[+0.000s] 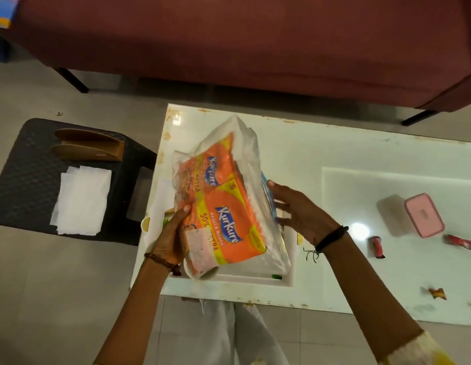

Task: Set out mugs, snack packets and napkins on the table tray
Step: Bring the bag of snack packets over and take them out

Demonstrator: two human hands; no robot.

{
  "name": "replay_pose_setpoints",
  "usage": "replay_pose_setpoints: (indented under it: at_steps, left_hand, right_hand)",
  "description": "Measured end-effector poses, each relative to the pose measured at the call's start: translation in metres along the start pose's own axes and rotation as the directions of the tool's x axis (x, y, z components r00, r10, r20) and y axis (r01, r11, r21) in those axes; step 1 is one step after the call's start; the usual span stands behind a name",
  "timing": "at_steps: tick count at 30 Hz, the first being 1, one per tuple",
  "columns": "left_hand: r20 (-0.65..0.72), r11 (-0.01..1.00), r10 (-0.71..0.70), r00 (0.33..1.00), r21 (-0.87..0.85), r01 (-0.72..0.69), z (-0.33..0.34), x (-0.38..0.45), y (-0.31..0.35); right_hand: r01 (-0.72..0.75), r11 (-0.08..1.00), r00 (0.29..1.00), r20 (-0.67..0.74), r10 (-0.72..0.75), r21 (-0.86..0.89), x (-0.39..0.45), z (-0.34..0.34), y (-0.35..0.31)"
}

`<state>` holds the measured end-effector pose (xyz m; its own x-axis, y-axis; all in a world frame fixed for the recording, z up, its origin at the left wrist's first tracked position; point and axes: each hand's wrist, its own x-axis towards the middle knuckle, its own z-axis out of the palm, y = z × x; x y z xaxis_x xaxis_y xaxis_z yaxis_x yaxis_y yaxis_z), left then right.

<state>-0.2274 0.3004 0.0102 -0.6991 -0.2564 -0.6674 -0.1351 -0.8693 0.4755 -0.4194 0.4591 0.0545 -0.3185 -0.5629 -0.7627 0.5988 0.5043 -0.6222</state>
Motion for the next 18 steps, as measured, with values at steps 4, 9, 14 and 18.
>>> replay_pose_setpoints:
  at_steps: [4, 9, 14, 18]
  left_hand:
    - [-0.046, 0.998, -0.002, 0.999, 0.07, 0.006, 0.0, 0.005, 0.002]
    - [-0.123, 0.931, 0.178, 0.976, 0.343, -0.127, 0.011, 0.013, 0.013]
    - [-0.218, 0.962, 0.166, 0.962, 0.248, -0.109, 0.006, 0.009, 0.022]
    - [-0.05, 0.991, -0.003, 0.999, 0.137, 0.01, 0.003, 0.001, 0.024]
  right_hand:
    - [0.015, 0.994, 0.999, -0.049, -0.009, 0.105, -0.002, 0.004, 0.006]
    - [0.392, 0.92, 0.853, -0.382, -0.356, 0.02, -0.014, -0.018, -0.003]
    - [0.368, 0.929, 0.88, -0.311, -0.36, -0.035, -0.025, -0.04, -0.024]
    - [0.121, 0.981, 0.975, -0.169, -0.147, -0.153, -0.015, -0.032, -0.016]
